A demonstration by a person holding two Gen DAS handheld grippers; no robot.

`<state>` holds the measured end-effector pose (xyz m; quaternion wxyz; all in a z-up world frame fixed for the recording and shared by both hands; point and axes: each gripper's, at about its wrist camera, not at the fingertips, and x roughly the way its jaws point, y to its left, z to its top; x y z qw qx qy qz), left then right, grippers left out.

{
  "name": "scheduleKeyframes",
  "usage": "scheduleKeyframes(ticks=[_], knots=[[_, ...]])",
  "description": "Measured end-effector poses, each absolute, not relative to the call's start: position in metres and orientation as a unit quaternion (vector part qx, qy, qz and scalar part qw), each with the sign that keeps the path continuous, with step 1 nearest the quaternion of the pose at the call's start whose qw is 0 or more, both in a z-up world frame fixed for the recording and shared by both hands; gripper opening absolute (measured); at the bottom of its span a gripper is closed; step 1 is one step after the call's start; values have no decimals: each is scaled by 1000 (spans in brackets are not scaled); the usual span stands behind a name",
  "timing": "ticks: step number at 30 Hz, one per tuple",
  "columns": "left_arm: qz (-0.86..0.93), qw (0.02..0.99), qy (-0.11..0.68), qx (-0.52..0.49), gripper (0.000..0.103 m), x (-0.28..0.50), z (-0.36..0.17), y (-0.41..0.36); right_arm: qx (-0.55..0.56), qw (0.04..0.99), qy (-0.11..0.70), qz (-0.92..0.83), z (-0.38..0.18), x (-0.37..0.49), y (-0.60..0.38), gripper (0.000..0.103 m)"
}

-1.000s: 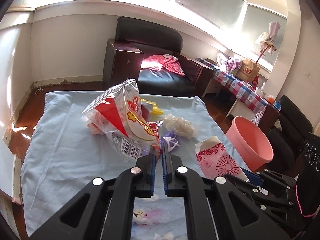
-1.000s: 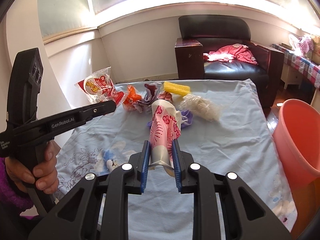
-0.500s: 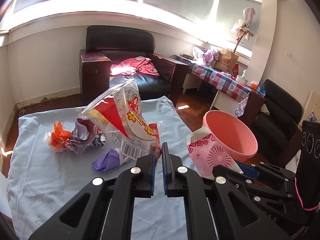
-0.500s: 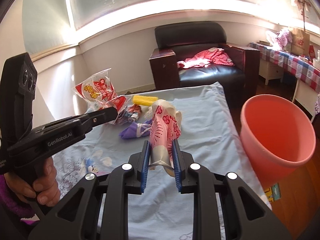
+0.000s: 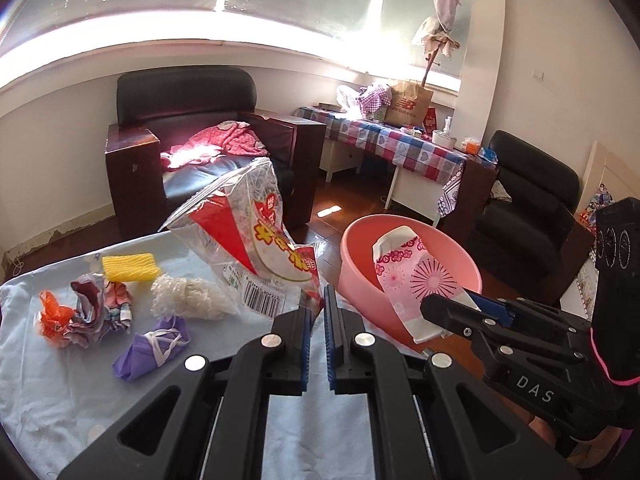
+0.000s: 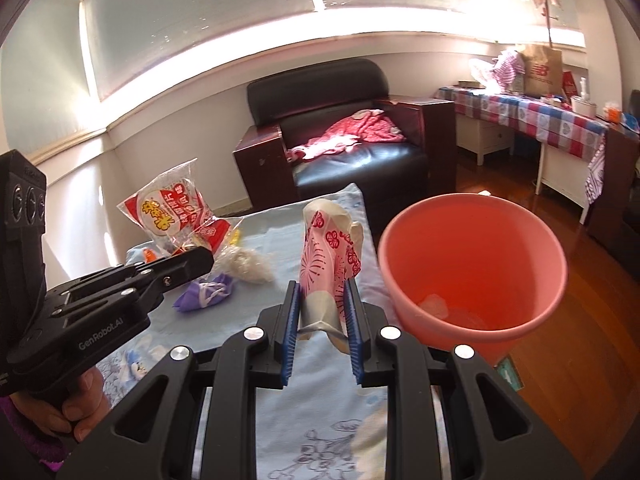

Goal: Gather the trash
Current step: 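Carry the snack bag and paper cup over the pink bucket with both grippers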

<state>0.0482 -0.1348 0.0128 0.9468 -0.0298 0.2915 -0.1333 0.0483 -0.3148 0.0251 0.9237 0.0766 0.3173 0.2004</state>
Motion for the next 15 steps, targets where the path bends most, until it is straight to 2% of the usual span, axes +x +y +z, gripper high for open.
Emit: scheduleKeyframes(ticks=[15], knots=[[-196,932,303,5,6,91,0,-221,111,931,326,122,2,72,-377,22]])
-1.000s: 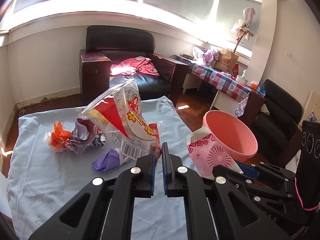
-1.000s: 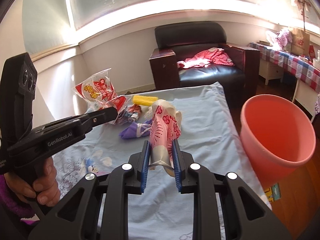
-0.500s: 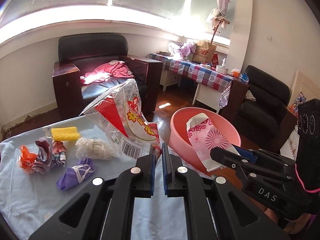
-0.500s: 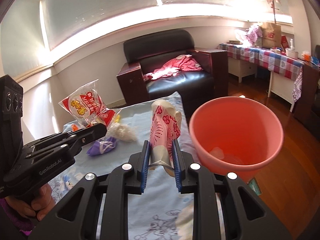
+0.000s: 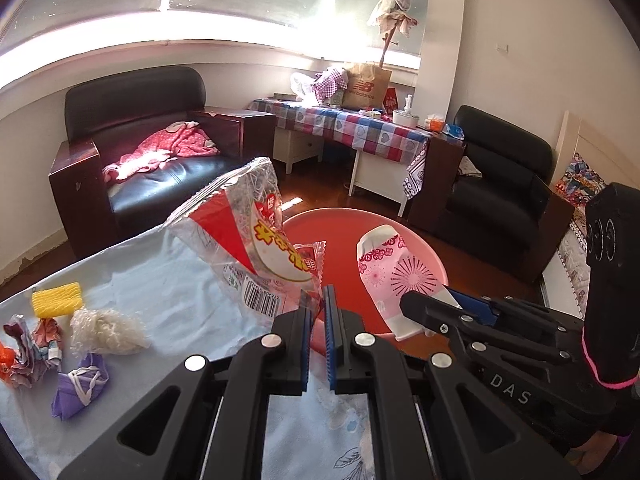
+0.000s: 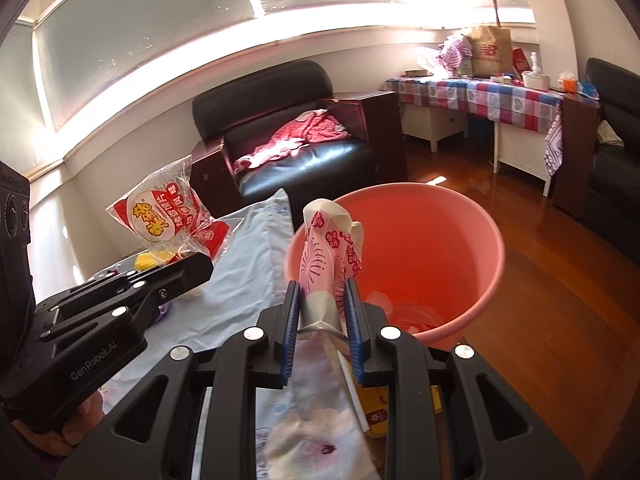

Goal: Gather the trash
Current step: 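Carry the snack bag and paper cup over the pink bucket with both grippers, then open both grippers to drop the snack bag and cup into the bucket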

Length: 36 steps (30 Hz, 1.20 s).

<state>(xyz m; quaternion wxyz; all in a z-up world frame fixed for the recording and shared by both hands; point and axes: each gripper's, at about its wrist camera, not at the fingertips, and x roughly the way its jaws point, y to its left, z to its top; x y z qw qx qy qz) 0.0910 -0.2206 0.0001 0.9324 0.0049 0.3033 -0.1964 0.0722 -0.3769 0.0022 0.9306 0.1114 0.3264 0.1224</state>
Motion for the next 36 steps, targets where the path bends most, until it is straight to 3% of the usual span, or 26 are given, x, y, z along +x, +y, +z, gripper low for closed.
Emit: scheduleKeyframes(ticks=[26,29,31,36], knots=[[-228,897,378,17,6,167,-53,-278,116,920,371,51,-47,132,-409,23],[-227,899,375,15,21,165,-53,-276,124,919,371,53,-49,135,-412,24],[-220,903,369,13,39,164,-53,-272,126,917,374,51,-50,136,-412,24],[-217,906,364,-3,39,161,-47,-259,127,917,376,44,-50,136,-414,25]])
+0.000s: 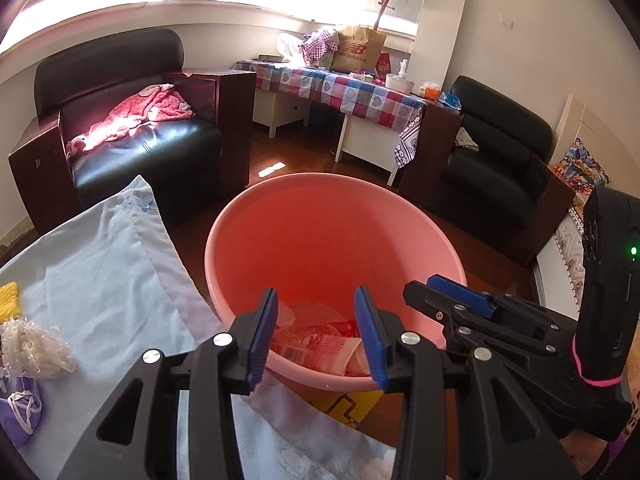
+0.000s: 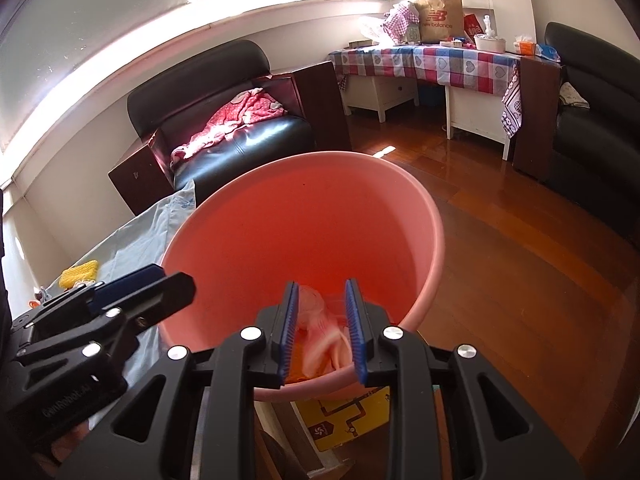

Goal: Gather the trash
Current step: 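Open both grippers to drop the snack bag and cup into the bucket, then move both open grippers back toward the trash on the bed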

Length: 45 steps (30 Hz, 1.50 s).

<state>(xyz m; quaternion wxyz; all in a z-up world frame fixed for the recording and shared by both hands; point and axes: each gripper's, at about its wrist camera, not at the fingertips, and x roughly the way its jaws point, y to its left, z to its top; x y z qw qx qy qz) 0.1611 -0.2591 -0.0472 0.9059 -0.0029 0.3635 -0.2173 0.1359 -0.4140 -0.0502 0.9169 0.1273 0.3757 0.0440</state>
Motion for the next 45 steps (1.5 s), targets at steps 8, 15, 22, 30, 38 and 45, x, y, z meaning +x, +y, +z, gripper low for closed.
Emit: scheduleKeyframes(ticks=[8,15,22,30,38,45], knots=[[-202,915,348,-31,39,147,-29,-228,127,924,358,57,-33,121,-409,25],[-185,930,316,-47,39,121,-3,-185,118,930,341,72,-12,106,-401,25],[-150,944,289,-53,39,98,16,-134,111,933,333,81,6,102,-391,25],[-98,950,285,-76,41,75,17,-75,108,927,338,122,11,104,-356,25],[-23,949,299,-99,42,55,-2,-7,91,907,361,197,1,109,-290,25],[44,941,319,-106,42,36,-25,45,71,882,386,262,-11,113,-224,25]])
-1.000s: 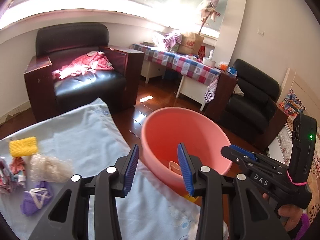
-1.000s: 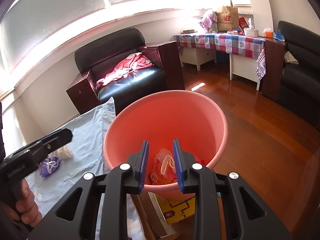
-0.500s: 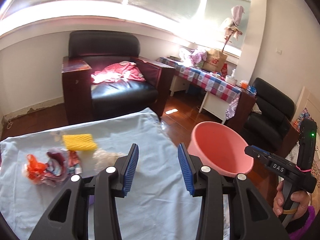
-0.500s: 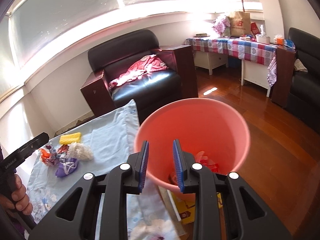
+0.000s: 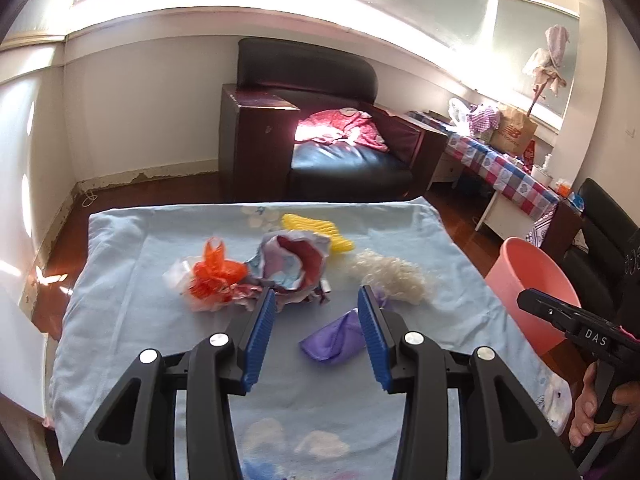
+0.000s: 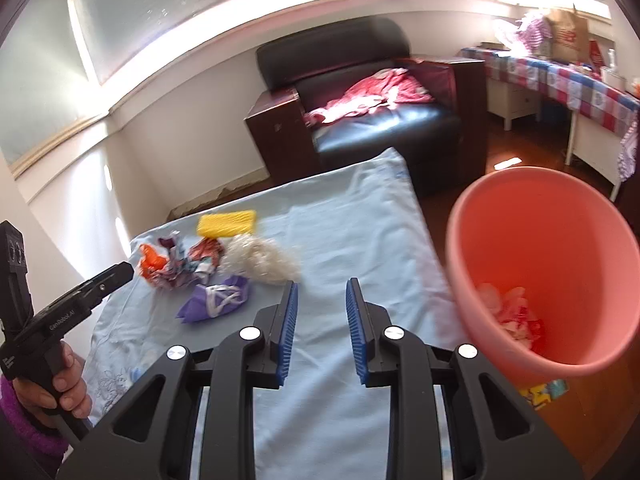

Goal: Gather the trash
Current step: 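Move both open grippers back toward the trash on the bed, then grasp the orange plastic bag with the left gripper while the right grasps crumpled patterned paper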

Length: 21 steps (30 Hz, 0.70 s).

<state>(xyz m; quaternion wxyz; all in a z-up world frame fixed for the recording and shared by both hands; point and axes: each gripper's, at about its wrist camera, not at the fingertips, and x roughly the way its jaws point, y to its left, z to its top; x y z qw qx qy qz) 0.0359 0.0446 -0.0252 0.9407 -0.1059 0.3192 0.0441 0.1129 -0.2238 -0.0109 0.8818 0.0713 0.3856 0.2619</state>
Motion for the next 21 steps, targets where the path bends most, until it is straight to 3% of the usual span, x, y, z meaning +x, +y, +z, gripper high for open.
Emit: scheduleKeyframes(ticks=[10,21], knots=[[74,931,334,-127,46,51,-38,78,32,868,399,295,-9,126,-166,25],[69,932,327,-141,46,55,-40,90,38,867,413,276,-9,123,-166,25]])
